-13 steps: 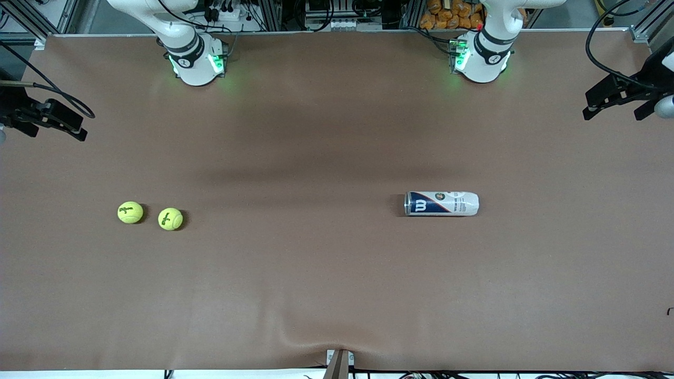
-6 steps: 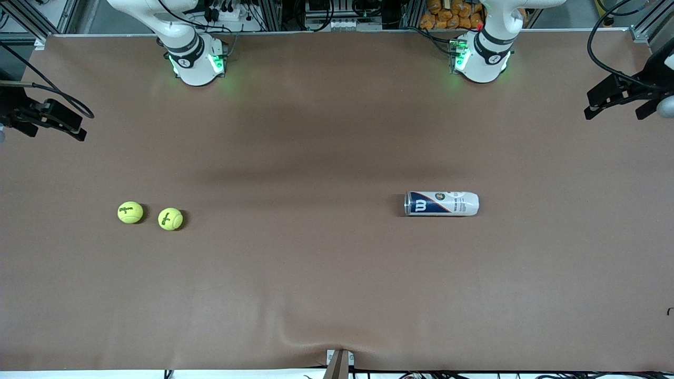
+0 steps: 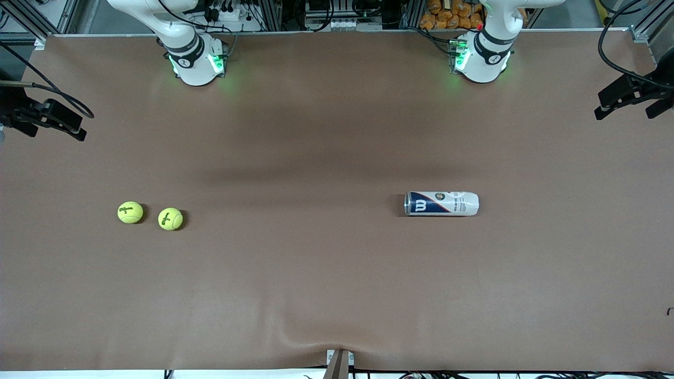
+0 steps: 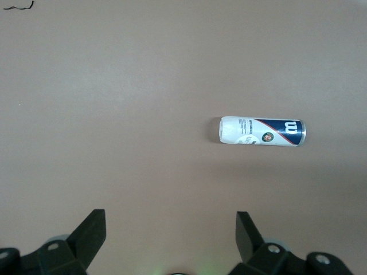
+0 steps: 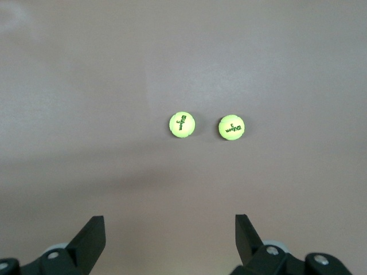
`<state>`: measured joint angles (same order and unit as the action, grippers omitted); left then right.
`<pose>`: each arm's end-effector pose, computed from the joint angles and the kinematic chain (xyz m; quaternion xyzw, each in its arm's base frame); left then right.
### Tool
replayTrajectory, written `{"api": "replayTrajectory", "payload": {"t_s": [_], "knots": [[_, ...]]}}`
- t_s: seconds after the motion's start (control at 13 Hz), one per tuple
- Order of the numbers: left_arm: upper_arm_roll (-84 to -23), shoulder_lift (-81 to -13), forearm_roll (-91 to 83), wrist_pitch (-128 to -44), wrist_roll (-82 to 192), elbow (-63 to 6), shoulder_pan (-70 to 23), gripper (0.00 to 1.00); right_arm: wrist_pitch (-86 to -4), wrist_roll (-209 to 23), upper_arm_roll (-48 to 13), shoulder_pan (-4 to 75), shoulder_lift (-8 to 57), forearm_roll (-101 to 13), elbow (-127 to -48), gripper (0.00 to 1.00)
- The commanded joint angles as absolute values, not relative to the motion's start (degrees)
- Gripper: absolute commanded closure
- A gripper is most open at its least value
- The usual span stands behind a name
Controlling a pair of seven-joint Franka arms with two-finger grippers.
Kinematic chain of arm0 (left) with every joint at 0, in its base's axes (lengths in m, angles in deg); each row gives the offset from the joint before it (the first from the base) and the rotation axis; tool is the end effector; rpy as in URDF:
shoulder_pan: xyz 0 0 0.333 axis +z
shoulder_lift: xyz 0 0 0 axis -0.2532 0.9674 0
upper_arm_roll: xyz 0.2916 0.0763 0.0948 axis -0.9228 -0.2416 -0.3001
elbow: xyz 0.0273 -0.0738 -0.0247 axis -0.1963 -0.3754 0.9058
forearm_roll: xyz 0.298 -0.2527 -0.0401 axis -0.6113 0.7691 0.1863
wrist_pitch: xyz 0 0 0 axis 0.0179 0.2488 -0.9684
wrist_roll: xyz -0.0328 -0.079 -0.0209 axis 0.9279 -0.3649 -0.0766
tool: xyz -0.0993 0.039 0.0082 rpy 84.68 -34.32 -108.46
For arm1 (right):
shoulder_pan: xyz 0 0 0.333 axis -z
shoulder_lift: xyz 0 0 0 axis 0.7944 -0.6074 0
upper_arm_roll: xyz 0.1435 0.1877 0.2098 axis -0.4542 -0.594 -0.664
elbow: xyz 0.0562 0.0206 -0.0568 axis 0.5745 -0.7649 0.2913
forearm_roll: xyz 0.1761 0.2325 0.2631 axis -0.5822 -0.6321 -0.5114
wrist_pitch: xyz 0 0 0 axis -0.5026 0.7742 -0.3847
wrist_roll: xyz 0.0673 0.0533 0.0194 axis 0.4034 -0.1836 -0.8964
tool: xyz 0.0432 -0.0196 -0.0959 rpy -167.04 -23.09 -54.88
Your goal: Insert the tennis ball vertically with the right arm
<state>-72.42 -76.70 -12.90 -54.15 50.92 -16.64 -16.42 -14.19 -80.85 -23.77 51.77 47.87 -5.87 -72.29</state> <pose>0.5216 -0.0098 0.6729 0.9999 0.0142 0.0080 0.0021 0.5473 0.0142 0.6604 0.9988 -0.0484 -0.0005 0.0079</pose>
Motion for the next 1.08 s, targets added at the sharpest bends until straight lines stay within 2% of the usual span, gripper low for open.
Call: {"api": "replayTrajectory", "payload": {"t_s": [0.0,1.0], "knots": [[-72.26,-76.40,-13.23,-51.05,50.94,-15.65,-16.16,0.00,-13.70,-81.12,-23.72,52.07,47.78,-6.69,-71.68,0.00],[-70.33,-75.35,-13.42,-48.22,50.94,-16.70,-17.92,0.00,-13.53,-81.12,-23.72,52.07,47.78,-6.69,-71.77,0.00]]}}
